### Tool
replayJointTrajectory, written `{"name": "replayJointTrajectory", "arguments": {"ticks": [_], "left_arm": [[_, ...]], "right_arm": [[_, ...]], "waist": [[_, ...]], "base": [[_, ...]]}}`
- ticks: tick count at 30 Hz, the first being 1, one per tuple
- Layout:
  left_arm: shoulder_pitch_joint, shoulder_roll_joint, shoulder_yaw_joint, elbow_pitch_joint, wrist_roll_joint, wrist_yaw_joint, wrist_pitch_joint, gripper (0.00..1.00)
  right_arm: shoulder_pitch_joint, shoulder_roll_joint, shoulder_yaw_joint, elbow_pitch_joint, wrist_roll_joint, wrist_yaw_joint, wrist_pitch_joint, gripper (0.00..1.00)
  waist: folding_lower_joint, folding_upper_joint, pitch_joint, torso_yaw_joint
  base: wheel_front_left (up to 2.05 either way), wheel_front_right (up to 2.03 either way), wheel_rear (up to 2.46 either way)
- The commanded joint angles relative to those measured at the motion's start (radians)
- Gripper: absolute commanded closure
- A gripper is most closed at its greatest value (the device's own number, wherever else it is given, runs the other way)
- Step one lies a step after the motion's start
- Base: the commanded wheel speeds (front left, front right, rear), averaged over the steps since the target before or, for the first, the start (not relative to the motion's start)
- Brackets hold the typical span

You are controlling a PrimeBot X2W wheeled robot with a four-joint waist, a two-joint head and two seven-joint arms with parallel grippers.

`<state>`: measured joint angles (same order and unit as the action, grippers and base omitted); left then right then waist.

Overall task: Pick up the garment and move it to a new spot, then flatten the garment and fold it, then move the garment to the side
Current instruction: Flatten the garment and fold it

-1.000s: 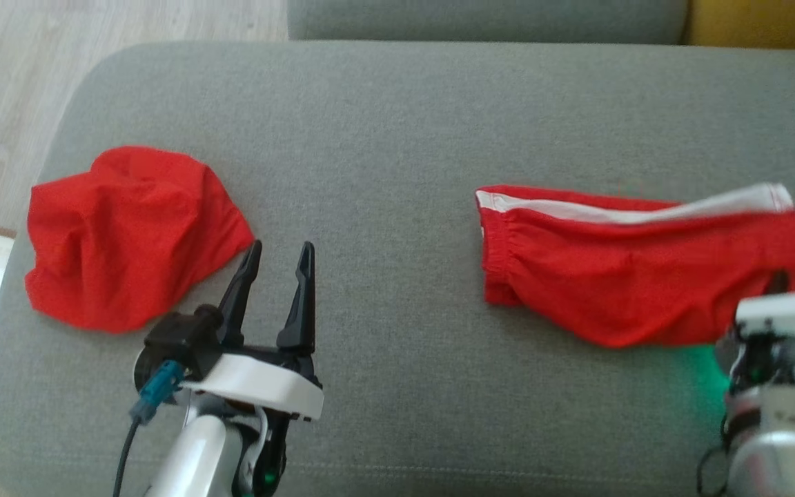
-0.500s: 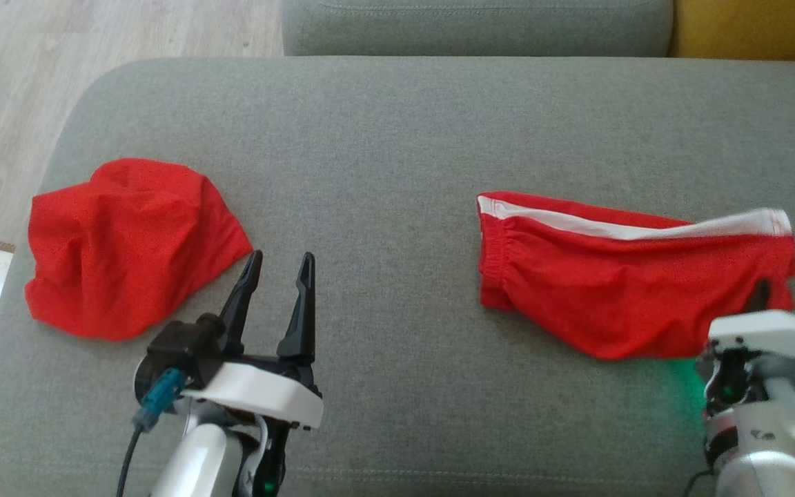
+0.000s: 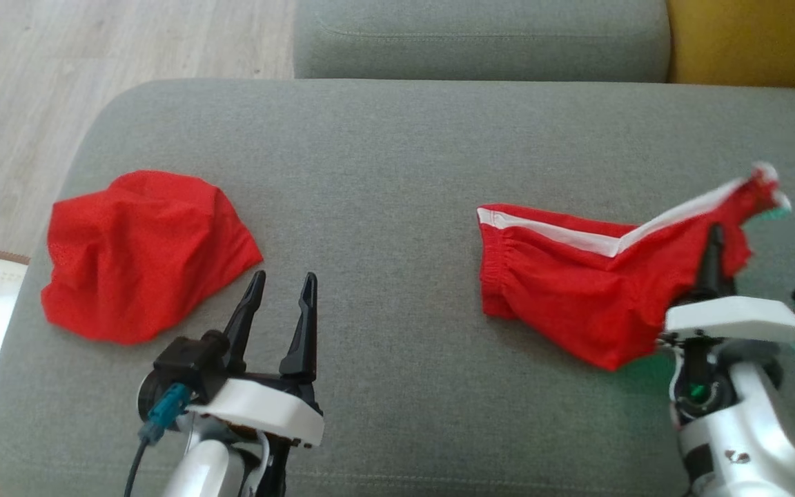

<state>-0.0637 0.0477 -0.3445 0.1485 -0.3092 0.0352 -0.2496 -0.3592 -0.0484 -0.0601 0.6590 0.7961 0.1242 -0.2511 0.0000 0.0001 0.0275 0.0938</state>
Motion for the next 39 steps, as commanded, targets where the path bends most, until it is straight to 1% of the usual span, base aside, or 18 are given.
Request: {"name": "replayJointTrajectory", "arguments": {"ticks": [1,5,15,20,28,29,30,31,36,39], "left_arm": [[-0.026,0.003,0.03,-0.031,0.006,0.004,-0.012,0.0],[-0.022,0.003,0.027,-0.033,0.0,0.01,-0.012,0.0],[-0.015,0.003,0.014,-0.032,-0.006,0.015,-0.012,0.0],[-0.018,0.003,0.014,-0.03,-0.007,0.018,-0.012,0.0],[-0.025,0.003,0.011,-0.031,-0.011,0.019,-0.012,0.0],[-0.026,0.003,0.01,-0.031,-0.011,0.019,-0.012,0.0],[-0.028,0.003,0.008,-0.03,-0.011,0.019,-0.012,0.0],[-0.03,0.003,0.006,-0.029,-0.011,0.018,-0.012,0.0],[-0.038,0.003,0.006,-0.027,-0.013,0.018,-0.012,0.0],[-0.041,0.003,0.001,-0.023,-0.013,0.018,-0.012,0.0]], "right_arm": [[-0.016,-0.002,0.034,-0.036,0.011,0.007,-0.011,1.0],[0.007,-0.002,0.118,-0.078,0.029,0.007,-0.011,1.0],[0.016,-0.002,0.32,-0.111,0.012,0.007,-0.011,1.0],[-0.001,-0.002,0.401,-0.091,0.011,0.007,-0.011,1.0],[-0.052,-0.002,0.475,-0.019,-0.031,0.007,-0.011,1.0],[-0.06,-0.002,0.482,-0.011,-0.036,0.007,-0.011,0.95],[-0.067,-0.002,0.489,-0.008,-0.039,0.007,-0.011,0.38],[-0.072,-0.002,0.5,-0.007,-0.033,0.007,-0.011,0.0],[-0.097,-0.002,0.613,0.008,-0.008,0.007,-0.001,0.0],[-0.118,-0.002,0.657,0.038,-0.004,0.007,0.007,0.0]], "waist": [[0.0,-0.0001,-0.003,0.005],[0.0,-0.0001,-0.01,0.021],[0.0,-0.0001,-0.011,0.064],[0.0,-0.0001,-0.006,0.08],[0.0,-0.0001,0.015,0.097],[0.0,-0.0001,0.018,0.099],[0.0,-0.0001,0.02,0.101],[0.0,-0.0001,0.024,0.104],[0.0,-0.0001,0.04,0.11],[0.0,-0.0001,0.045,0.113]], "base": [[0.0,0.0,0.0],[0.0,0.0,0.0],[0.0,0.0,0.0],[0.0,0.0,0.0],[0.0,0.0,0.0],[0.0,0.0,0.0],[0.0,0.0,0.0],[0.0,0.0,0.0],[0.0,0.0,0.0],[0.0,0.0,0.0]]}}
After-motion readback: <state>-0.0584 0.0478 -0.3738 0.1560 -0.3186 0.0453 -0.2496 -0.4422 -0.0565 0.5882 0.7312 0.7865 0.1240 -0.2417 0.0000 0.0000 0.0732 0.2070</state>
